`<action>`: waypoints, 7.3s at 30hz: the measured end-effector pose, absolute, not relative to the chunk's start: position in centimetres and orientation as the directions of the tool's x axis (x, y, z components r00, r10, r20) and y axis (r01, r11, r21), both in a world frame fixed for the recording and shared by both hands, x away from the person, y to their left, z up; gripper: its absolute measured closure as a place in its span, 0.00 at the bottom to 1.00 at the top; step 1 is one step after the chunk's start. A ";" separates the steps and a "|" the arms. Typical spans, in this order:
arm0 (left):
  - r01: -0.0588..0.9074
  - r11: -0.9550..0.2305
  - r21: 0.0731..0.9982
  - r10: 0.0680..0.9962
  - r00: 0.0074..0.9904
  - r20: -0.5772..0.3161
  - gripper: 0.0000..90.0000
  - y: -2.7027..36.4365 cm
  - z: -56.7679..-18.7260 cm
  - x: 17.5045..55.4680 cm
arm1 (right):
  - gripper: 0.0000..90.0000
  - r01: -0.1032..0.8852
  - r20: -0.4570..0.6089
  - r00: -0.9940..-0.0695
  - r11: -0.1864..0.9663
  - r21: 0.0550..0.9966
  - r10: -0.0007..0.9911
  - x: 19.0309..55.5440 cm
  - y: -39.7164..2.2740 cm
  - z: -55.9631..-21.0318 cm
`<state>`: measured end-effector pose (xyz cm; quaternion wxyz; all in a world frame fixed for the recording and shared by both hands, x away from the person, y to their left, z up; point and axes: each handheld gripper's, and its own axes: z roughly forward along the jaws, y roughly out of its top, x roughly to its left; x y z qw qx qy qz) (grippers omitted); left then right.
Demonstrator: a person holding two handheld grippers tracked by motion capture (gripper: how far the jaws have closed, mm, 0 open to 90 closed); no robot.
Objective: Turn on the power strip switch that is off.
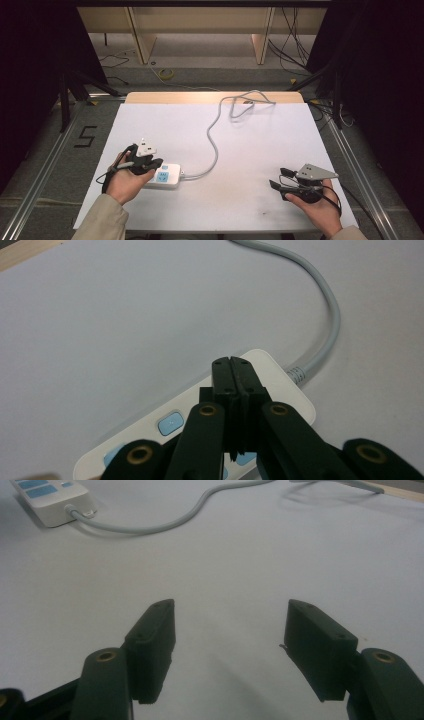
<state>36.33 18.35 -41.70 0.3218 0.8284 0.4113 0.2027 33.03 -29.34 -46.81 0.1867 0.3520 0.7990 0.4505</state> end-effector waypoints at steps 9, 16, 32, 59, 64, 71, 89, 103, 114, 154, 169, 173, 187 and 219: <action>0.558 -0.452 0.696 0.817 0.571 0.073 1.00 18.9 -41.6 36.5 | 0.42 0.397 0.021 -0.682 0.346 0.850 0.731 33.0 -29.3 -46.8; 0.562 -0.444 0.698 0.824 0.562 0.071 1.00 19.4 -41.4 36.6 | 0.42 0.396 0.020 -0.681 0.346 0.851 0.732 33.0 -29.3 -46.8; 0.578 -0.439 0.688 0.837 0.542 0.079 1.00 20.5 -41.3 37.0 | 0.42 0.394 0.018 -0.682 0.346 0.851 0.731 33.0 -29.3 -46.8; 0.623 -0.446 0.643 0.854 0.512 0.096 1.00 21.8 -41.1 38.7 | 0.42 0.395 0.019 -0.681 0.346 0.851 0.732 33.1 -29.3 -46.9; 0.636 -0.450 0.627 0.855 0.509 0.097 1.00 22.0 -41.3 38.8 | 0.42 0.396 0.019 -0.681 0.347 0.850 0.732 33.1 -29.3 -46.8; 0.647 -0.460 0.608 0.853 0.512 0.100 1.00 22.2 -41.6 39.0 | 0.42 0.397 0.019 -0.681 0.348 0.849 0.732 33.1 -29.3 -46.9; 0.673 -0.465 0.576 0.856 0.508 0.097 1.00 22.6 -42.0 39.6 | 0.42 0.398 0.018 -0.682 0.350 0.848 0.731 33.1 -29.3 -46.9; 0.698 -0.475 0.536 0.852 0.517 0.082 1.00 22.7 -42.7 40.0 | 0.42 0.397 0.018 -0.682 0.350 0.848 0.731 33.1 -29.3 -46.9; 0.713 -0.480 0.511 0.853 0.515 0.083 1.00 22.8 -43.0 40.1 | 0.42 0.396 0.018 -0.682 0.348 0.850 0.731 33.1 -29.3 -46.8; 0.751 -0.495 0.436 0.852 0.517 0.077 1.00 22.9 -43.5 40.5 | 0.42 0.397 0.018 -0.683 0.351 0.848 0.730 33.1 -29.2 -46.8; 0.753 -0.483 0.447 0.862 0.500 0.091 1.00 23.0 -43.5 40.8 | 0.42 0.397 0.018 -0.684 0.351 0.848 0.730 33.1 -29.2 -46.8; 0.756 -0.487 0.438 0.860 0.501 0.092 1.00 23.0 -43.6 40.9 | 0.42 0.397 0.018 -0.684 0.352 0.847 0.730 33.1 -29.2 -46.9; 0.760 -0.483 0.436 0.864 0.495 0.093 1.00 22.9 -43.9 41.3 | 0.42 0.397 0.018 -0.684 0.351 0.848 0.729 33.1 -29.3 -46.9; 0.774 -0.465 0.430 0.875 0.476 0.089 1.00 22.9 -43.9 41.4 | 0.42 0.396 0.020 -0.685 0.350 0.849 0.728 33.0 -29.2 -46.8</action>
